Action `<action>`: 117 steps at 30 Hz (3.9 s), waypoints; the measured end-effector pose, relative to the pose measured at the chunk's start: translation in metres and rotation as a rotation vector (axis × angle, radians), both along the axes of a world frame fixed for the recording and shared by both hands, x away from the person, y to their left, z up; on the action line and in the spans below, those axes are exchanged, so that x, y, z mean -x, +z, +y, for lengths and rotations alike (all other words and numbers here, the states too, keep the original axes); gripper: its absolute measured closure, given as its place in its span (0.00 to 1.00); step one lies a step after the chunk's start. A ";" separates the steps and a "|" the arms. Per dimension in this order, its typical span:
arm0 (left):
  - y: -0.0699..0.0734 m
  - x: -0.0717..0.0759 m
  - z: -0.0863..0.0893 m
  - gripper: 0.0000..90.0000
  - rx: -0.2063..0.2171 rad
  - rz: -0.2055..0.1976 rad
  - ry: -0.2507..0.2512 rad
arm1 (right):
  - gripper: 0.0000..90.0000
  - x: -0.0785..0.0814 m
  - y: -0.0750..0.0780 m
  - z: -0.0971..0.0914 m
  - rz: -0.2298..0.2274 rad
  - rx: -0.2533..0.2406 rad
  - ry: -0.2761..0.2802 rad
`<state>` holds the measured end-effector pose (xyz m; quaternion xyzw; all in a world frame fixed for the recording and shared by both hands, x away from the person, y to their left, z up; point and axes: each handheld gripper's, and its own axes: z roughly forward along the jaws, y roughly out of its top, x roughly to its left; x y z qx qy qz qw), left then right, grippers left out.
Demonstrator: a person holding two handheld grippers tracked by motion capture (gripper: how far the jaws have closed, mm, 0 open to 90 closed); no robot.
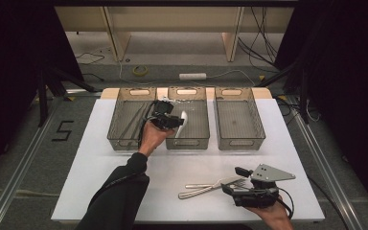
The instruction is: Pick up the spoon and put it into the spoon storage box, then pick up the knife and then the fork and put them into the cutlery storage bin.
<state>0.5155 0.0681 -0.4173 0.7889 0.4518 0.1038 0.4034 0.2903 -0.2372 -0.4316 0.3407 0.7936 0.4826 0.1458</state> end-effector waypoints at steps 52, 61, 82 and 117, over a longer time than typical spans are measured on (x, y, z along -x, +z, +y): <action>0.005 0.152 0.087 0.20 0.106 -0.198 -0.176 | 0.29 -0.028 -0.007 0.056 0.068 0.368 0.297; 0.003 0.166 0.091 0.19 0.106 -0.224 -0.185 | 0.30 -0.033 -0.010 0.067 0.085 0.441 0.344; 0.000 0.178 0.098 0.18 0.135 -0.241 -0.164 | 0.35 -0.042 -0.016 0.088 0.117 0.590 0.426; 0.000 0.184 0.098 0.18 0.121 -0.252 -0.168 | 0.51 -0.058 -0.024 0.099 0.138 0.753 0.472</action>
